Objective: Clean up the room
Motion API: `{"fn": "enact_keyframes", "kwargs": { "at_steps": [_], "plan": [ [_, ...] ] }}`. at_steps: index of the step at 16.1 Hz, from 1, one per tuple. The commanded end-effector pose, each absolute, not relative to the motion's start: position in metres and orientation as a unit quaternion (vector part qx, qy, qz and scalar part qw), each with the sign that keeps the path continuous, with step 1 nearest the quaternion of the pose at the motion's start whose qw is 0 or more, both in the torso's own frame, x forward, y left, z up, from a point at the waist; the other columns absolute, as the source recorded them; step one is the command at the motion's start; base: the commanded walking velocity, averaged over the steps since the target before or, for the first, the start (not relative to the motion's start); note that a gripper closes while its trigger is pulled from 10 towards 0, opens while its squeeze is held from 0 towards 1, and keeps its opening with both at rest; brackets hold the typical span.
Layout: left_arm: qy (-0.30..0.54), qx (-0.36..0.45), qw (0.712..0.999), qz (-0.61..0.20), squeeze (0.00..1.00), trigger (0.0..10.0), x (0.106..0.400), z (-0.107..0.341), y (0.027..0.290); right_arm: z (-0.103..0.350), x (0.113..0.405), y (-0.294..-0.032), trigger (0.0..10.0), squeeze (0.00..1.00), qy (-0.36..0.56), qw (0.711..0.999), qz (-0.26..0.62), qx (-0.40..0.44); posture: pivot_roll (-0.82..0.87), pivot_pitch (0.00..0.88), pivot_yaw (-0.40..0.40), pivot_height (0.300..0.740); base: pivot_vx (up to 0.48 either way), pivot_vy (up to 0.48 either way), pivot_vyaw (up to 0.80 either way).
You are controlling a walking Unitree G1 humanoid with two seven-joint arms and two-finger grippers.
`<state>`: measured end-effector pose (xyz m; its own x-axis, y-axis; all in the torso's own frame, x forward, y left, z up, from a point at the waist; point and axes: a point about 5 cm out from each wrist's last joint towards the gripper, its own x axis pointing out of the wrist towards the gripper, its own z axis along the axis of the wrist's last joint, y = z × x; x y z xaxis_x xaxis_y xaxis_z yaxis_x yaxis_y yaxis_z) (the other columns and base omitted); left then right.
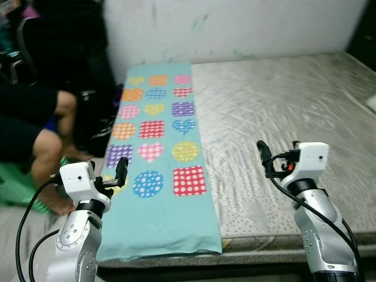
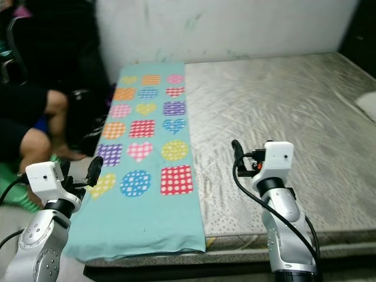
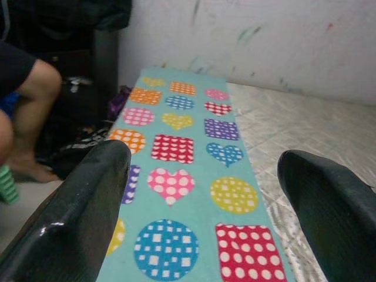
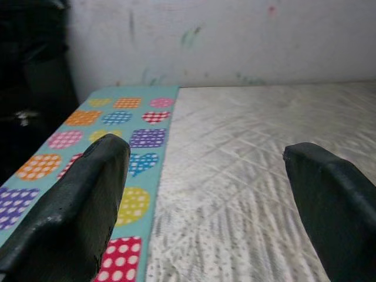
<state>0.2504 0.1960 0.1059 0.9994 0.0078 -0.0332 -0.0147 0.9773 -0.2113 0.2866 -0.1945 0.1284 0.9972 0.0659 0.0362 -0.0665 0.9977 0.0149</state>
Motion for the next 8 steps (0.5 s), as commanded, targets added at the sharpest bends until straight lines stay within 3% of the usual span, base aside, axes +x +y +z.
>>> {"fn": "enact_keyframes", "kwargs": {
  "at_steps": [1,8],
  "plan": [
    [0.013,-0.102,0.995,0.006,0.0,10.0,0.2501,0.109,0.1987,0.1291,0.2881,-0.1886,10.0,0.0,-0.019,0.999,0.047,0.009,-0.19,0.0,0.041,0.74,0.0,0.0,0.0],
    [0.01,-0.103,0.995,0.005,0.0,10.0,0.2512,0.1108,0.198,0.1298,0.2906,-0.1865,10.0,0.0,-0.021,0.998,0.052,0.009,-0.18,0.0,0.04,0.74,0.0,0.0,0.0]
  ]
}}
